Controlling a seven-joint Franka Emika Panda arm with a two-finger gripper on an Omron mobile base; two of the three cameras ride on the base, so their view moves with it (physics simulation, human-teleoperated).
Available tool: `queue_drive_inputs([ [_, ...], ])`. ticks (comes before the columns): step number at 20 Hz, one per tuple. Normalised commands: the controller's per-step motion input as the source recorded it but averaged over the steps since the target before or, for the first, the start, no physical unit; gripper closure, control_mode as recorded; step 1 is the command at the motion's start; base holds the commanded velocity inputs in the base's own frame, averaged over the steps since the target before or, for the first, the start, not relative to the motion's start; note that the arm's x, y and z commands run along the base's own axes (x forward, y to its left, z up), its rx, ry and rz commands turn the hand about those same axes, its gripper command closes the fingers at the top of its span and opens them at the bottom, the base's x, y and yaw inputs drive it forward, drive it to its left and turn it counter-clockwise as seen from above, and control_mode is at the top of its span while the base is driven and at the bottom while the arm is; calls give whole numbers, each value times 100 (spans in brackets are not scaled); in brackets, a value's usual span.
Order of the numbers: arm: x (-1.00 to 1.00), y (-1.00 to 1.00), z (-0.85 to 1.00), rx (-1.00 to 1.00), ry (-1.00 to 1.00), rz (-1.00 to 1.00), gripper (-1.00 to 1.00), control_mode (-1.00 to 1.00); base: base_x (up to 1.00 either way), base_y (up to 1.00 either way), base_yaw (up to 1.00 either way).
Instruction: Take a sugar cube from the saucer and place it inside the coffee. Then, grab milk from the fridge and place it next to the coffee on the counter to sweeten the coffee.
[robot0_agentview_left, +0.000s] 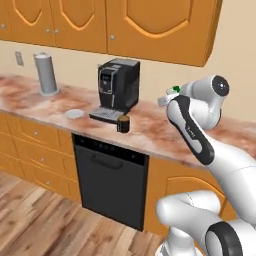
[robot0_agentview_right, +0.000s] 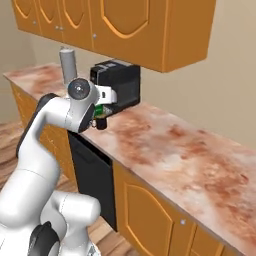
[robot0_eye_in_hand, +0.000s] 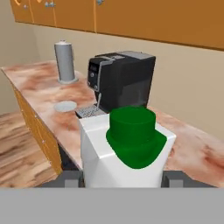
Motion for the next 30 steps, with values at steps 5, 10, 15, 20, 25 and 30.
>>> queue_drive_inputs([
  [5,0,0,0,0,0,0,100,100,40,59,-59],
  [10,0,0,0,0,0,0,100,100,31,82,-63],
  [15,0,0,0,0,0,0,100,100,30,91,-60],
  [20,0,0,0,0,0,0,100,100,23,92,-45],
  [25,0,0,0,0,0,0,100,100,35,69,-33],
  [30,54,1,-16,2,-4,0,100,-100,12,2,-1],
])
